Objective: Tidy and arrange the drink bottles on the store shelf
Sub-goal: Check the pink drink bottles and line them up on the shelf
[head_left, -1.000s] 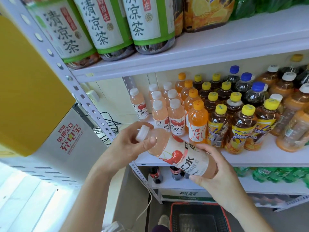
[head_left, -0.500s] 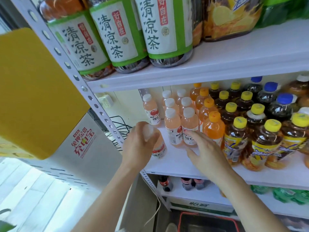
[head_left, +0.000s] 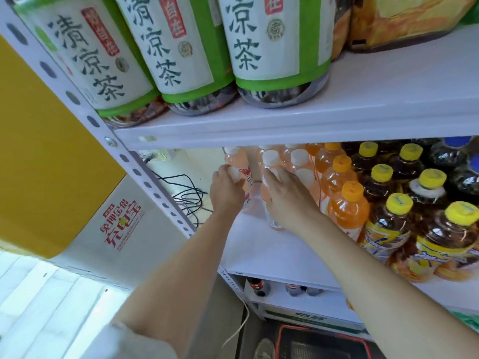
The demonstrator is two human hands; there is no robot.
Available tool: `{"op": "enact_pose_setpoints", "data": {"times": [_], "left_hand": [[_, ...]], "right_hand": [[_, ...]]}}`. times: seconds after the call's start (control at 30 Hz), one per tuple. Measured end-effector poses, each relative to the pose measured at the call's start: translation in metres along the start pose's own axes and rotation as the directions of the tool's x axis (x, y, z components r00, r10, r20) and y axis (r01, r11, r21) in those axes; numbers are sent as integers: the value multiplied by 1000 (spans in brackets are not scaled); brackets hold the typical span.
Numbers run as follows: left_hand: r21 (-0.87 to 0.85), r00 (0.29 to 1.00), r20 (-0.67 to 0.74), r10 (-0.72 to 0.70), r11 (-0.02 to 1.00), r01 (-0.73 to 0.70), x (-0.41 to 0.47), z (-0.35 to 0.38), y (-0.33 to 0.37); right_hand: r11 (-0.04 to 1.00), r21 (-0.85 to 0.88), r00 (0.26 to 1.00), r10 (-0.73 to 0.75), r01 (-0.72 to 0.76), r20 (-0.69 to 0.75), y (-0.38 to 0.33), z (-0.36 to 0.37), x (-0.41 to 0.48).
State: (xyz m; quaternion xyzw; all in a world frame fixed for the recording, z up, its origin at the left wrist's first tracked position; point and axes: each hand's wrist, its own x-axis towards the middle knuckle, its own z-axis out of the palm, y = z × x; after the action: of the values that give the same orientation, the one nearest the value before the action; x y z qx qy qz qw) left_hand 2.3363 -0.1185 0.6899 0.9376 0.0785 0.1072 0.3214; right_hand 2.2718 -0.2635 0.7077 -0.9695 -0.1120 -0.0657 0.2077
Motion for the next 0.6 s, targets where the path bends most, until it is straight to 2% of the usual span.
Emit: {"op": "enact_pose_setpoints", "data": {"times": [0.17,0.37,0.47,0.6], "left_hand": [[31,1000,-14,-4,1000,4,32,9,-2],[135,998,52,-33,991,26,55,6,-5],[216,998,63,-21,976,6,57,4,-7],[166,997,59,-58,985,47,59,2,-7]], "right_hand": [[997,-19,997,71,-71,16,-4,5,15],[998,-4,997,60,-60,-45,1,6,14],[997,75,998,15,-10,-65,1,10,9],[972,230,993,-13,41,-120,-1,16,-11]]}}
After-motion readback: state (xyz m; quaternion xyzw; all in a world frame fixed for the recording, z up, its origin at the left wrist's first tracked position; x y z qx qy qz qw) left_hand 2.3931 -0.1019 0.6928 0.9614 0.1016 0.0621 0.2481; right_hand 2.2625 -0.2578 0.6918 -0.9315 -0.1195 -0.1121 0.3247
